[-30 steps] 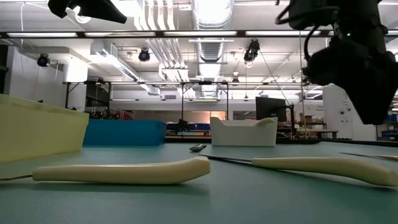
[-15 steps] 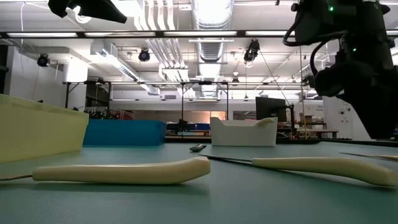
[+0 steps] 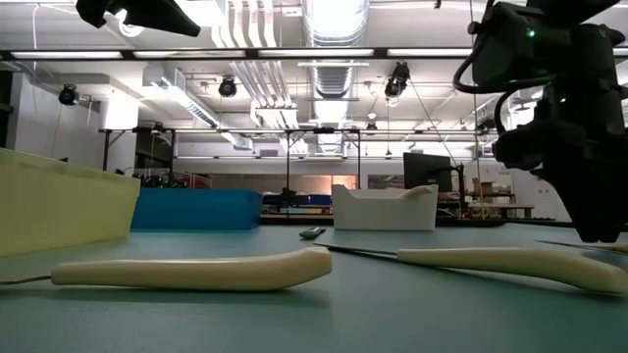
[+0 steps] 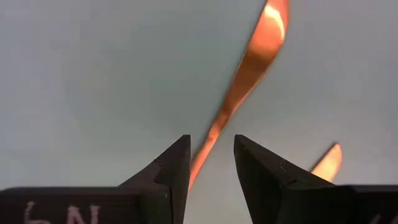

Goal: Sort silverware by color (type)
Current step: Put the left gold knife into the blue bin

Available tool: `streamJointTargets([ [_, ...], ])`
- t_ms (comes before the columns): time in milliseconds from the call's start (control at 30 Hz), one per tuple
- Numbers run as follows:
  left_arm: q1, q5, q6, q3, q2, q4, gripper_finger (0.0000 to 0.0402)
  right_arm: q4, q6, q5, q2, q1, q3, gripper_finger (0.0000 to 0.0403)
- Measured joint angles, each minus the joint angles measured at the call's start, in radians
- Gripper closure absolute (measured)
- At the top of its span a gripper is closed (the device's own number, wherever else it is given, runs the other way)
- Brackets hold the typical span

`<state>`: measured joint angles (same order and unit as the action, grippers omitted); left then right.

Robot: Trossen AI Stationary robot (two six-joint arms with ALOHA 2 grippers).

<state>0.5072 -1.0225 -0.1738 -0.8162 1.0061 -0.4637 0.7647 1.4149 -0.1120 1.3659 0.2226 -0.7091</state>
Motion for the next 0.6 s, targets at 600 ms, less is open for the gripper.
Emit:
streamJointTargets([
  [600, 0.000, 0.000, 0.000, 0.001, 0.000, 0.001, 0.0402, -0.050, -0.091, 0.007, 0.150, 0.002, 0.016, 0.0320],
])
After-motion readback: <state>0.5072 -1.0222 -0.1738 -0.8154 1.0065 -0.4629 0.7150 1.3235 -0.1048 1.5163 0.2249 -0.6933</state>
